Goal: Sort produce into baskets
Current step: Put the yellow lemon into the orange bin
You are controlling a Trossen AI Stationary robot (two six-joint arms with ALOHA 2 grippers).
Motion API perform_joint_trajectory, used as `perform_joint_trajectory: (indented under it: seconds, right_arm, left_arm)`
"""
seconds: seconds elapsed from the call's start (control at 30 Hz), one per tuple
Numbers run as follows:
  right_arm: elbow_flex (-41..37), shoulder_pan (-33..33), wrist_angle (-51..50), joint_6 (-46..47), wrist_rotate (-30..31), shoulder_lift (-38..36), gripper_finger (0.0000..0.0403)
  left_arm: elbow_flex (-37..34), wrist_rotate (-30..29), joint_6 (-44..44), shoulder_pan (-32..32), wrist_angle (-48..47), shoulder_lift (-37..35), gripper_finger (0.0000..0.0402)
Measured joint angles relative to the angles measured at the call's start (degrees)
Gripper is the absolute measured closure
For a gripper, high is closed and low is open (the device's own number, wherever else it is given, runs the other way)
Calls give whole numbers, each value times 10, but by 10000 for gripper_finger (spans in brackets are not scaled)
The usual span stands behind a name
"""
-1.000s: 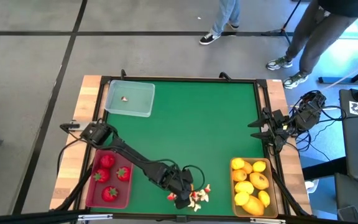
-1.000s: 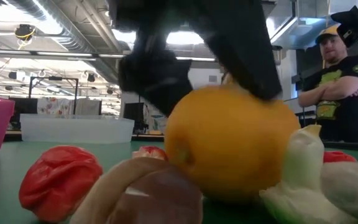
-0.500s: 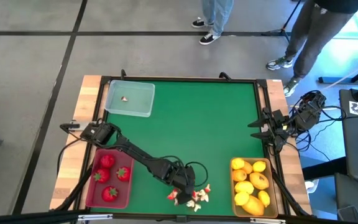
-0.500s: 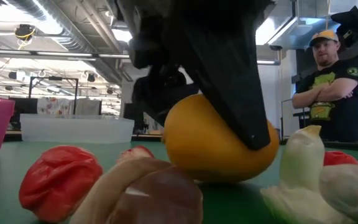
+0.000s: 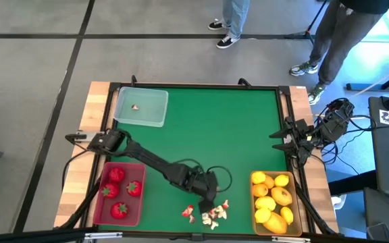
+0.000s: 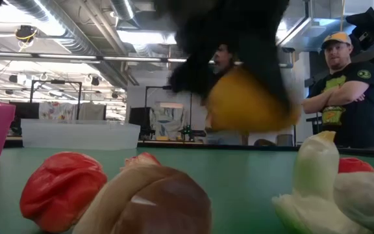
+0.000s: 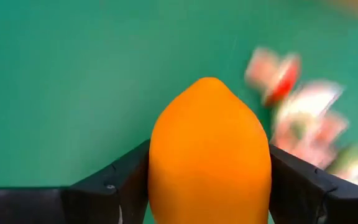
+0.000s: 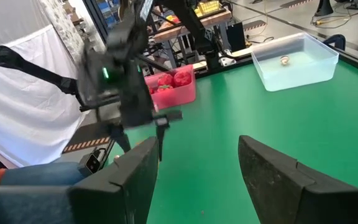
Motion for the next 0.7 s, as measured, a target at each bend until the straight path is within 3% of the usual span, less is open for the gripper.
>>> perform_joint_trajectory:
  seconds: [0.13, 0.37, 0.57, 0.7]
  right_arm:
    - [0, 0, 0, 0, 0, 0, 182]
    - [0, 0, 0, 0, 0, 0, 182]
    - [0, 0, -1, 0, 0, 0, 182]
    - [0, 0, -2, 0, 0, 0, 182]
  left_arm:
    - [45, -44, 83, 14, 69, -7, 157]
    - [51, -48, 210, 41, 294, -3, 157]
    - [52, -39, 247, 60, 434, 34, 158]
    - [70, -5, 240, 69, 479, 71, 158]
